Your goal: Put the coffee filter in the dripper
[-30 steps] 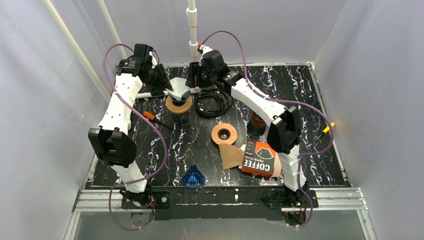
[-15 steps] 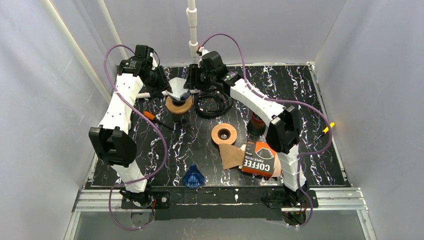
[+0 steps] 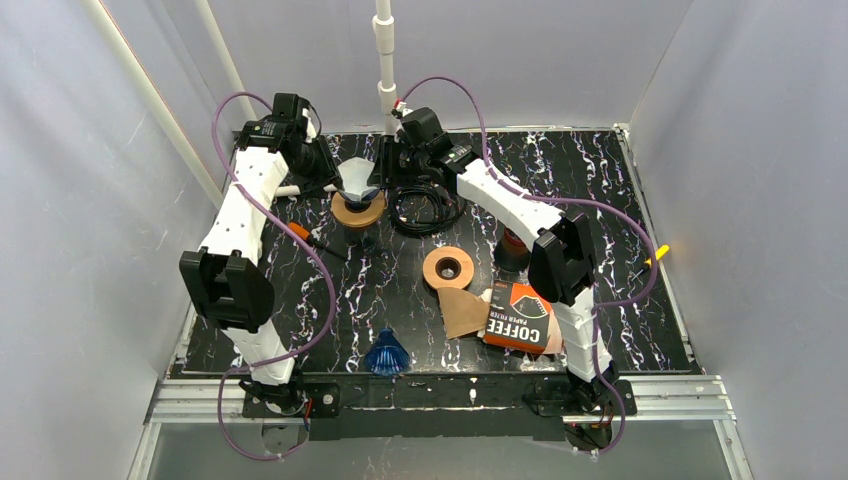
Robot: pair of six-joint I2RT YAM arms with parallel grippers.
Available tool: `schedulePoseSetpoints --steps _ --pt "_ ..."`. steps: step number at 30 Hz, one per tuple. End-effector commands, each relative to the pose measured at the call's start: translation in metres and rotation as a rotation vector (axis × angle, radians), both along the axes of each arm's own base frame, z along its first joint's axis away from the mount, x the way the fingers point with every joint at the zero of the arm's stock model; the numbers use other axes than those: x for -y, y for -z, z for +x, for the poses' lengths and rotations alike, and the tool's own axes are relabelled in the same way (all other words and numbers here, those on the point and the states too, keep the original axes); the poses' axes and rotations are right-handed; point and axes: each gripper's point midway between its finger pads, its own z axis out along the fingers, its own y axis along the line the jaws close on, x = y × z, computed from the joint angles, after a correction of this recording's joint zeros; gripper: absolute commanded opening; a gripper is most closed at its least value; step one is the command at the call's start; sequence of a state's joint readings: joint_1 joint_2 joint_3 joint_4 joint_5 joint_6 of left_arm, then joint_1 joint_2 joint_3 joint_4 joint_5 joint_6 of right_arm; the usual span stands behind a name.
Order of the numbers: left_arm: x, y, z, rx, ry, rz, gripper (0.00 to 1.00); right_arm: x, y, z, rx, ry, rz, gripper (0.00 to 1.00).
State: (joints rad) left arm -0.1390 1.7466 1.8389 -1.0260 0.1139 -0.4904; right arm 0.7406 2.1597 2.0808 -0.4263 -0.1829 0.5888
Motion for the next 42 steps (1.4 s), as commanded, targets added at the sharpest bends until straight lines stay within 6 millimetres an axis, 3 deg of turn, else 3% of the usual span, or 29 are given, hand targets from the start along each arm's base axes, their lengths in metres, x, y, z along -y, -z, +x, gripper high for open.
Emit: schedulePoseSetpoints --steps 1,11,20,34,42 --pt "-0.008 0.008 -0.011 -0.043 0.006 0.031 0.4 -0.008 -0.011 -0.001 -0.017 -0.016 0.058 0.44" --pt "-0.014 0.019 -0.019 -0.08 0.014 0.064 0.34 -0.012 -0.013 -0.003 -0.037 -0.025 0.08 0.37" --pt "-0.02 0.02 -0.02 -0.085 0.001 0.092 0.34 -0.014 -0.012 -0.006 -0.052 -0.037 0.088 0.38" --pt "-0.012 -0.008 -0.006 0.0 -0.002 0.032 0.59 -0.01 -0.034 -0.001 0.035 -0.047 0.092 0.6" --pt "-0.014 -0.011 -0.004 0.006 -0.016 0.017 0.63 -0.004 -0.047 0.002 0.071 -0.039 0.099 0.69"
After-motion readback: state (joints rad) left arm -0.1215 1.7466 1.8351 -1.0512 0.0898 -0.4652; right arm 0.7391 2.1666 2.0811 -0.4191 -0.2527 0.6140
